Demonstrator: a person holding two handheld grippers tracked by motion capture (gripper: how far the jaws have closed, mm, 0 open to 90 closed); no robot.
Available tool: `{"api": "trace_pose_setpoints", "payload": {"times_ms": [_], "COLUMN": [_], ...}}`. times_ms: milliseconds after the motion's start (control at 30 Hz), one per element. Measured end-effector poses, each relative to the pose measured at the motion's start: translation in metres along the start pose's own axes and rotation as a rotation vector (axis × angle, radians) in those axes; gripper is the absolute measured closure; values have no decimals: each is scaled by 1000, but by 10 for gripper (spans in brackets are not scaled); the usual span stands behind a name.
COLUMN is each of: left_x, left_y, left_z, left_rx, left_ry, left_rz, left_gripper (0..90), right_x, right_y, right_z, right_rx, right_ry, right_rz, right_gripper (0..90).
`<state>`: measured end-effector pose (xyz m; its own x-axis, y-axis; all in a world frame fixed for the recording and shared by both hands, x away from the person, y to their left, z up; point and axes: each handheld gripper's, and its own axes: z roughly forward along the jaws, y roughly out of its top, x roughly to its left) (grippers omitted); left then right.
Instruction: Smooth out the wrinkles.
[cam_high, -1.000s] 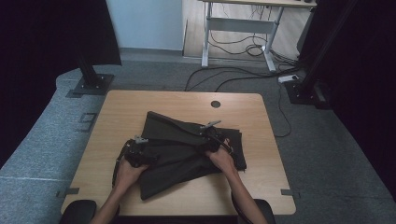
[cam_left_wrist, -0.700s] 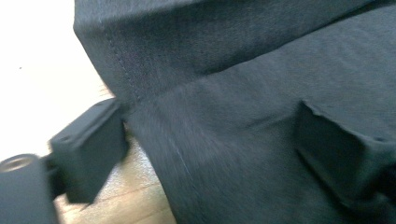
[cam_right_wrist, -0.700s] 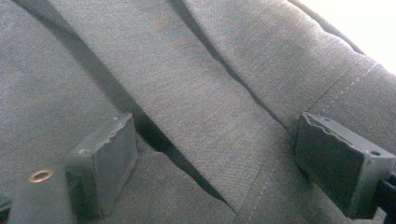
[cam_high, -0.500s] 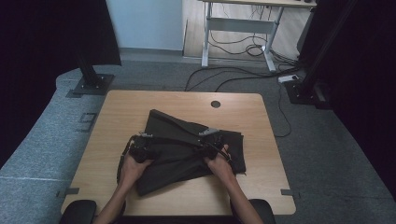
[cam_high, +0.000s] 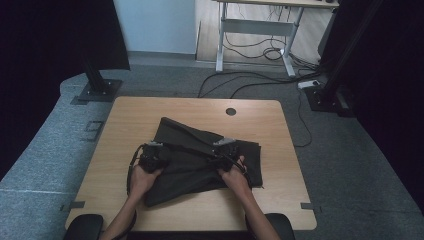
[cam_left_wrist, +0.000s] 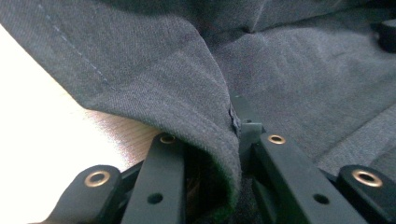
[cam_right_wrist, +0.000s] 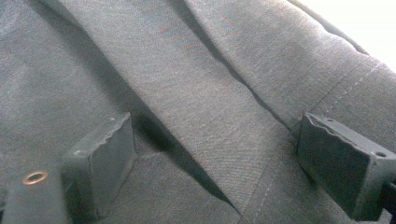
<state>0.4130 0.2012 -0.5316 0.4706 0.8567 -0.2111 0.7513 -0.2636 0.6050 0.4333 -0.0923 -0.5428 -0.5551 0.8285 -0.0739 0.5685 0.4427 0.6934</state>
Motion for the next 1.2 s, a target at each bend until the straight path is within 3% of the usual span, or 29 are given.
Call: {"api": "trace_pose_setpoints", "payload": {"times_ms": [100,233,367,533,833,1067,1200], "left_x": [2,-6,-27,-58,-118,-128,-126], "left_y": [5,24,47,76,105,109,109], "left_z": [-8,-30,-49,-60,-48,-41,-41], "left_rx": [-13,-63,-101,-121,-119,-114,-115], "left_ry": [-27,-60,-72,-94,-149,-152,-136], "left_rz": [-5,28,104,194,302,307,310], "left_gripper": [793,796,797,797,796,795,795], "right_x": [0,0,0,2,14,15,15], "right_y": [-1,-1,-1,-1,2,1,1], "right_z": [0,0,0,1,3,3,3], "right_rx": [-4,-8,-12,-13,-22,-28,-28], "right_ry": [3,5,3,1,7,8,8], "right_rz": [1,4,4,10,5,5,6], "right_gripper": [117,117,117,117,118,119,119]}}
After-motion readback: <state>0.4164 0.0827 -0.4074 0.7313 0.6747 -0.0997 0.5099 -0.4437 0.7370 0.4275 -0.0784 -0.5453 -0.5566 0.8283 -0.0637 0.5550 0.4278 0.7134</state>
